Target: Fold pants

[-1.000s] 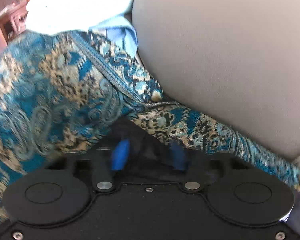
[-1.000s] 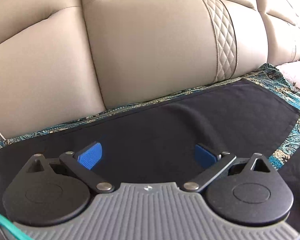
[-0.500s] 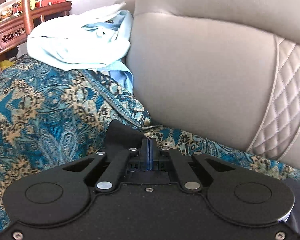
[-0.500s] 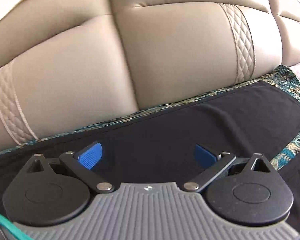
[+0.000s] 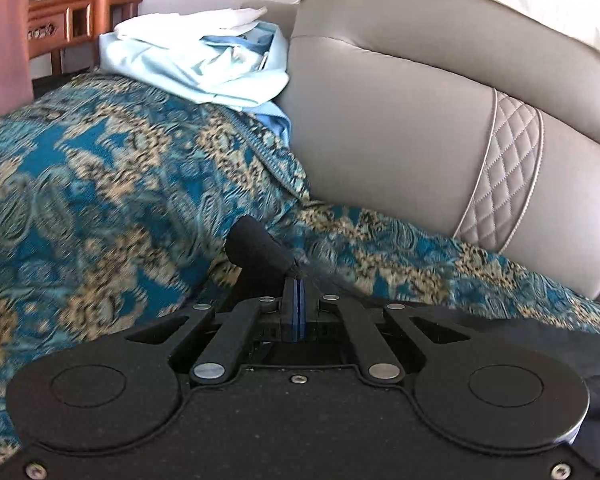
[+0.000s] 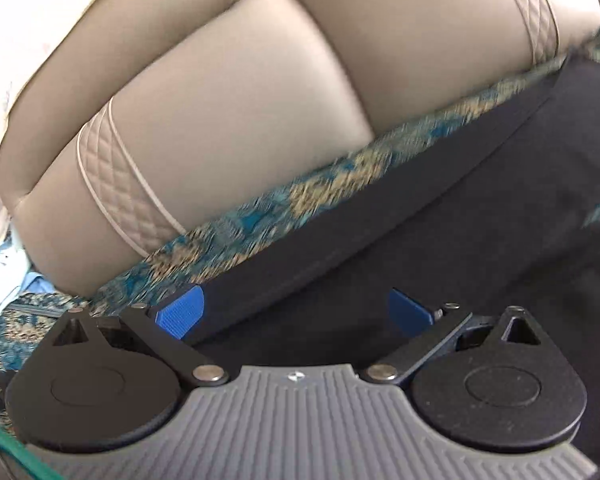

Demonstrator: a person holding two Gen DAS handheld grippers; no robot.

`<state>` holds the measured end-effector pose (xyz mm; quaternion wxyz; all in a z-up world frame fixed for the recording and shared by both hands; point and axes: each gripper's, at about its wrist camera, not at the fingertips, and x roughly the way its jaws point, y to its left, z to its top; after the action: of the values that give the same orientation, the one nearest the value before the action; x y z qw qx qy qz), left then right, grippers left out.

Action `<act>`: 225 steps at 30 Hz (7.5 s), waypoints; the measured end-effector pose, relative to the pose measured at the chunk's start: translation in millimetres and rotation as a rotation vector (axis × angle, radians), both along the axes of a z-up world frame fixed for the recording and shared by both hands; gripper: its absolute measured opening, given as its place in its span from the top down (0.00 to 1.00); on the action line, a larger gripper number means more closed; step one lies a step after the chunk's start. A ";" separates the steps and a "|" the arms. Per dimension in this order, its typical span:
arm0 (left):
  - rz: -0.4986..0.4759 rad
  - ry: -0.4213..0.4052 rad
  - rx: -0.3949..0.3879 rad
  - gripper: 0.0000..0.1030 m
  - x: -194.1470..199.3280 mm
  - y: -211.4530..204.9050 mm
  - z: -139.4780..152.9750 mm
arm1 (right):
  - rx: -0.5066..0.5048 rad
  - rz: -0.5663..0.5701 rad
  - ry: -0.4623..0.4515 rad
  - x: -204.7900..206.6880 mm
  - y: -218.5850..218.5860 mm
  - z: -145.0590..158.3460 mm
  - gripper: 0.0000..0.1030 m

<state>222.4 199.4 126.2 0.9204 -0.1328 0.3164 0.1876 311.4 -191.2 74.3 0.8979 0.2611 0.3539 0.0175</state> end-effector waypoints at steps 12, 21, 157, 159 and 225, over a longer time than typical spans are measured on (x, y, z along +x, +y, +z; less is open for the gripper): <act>-0.029 -0.032 -0.044 0.98 -35.2 7.9 14.7 | 0.068 -0.101 0.016 -1.8 11.1 -8.3 0.31; -0.043 -0.026 -0.038 0.98 -49.7 3.3 11.3 | -0.044 -0.198 -0.036 -19.5 -6.1 4.0 0.91; 0.018 0.254 0.301 0.80 -95.8 -69.3 -79.4 | -0.209 -0.532 0.154 -134.7 -406.5 21.4 0.84; 0.004 0.255 0.300 0.80 -96.4 -67.3 -78.9 | -0.210 -0.538 0.209 -141.9 -412.0 8.3 0.80; 0.068 -0.164 0.011 0.76 -161.6 27.0 -79.9 | -0.635 0.557 -0.295 -229.3 178.6 -46.7 0.15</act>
<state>60.8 226.4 46.3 0.9370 -0.1532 0.2344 0.2088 82.1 -12.6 27.5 0.9354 -0.1384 0.2667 0.1863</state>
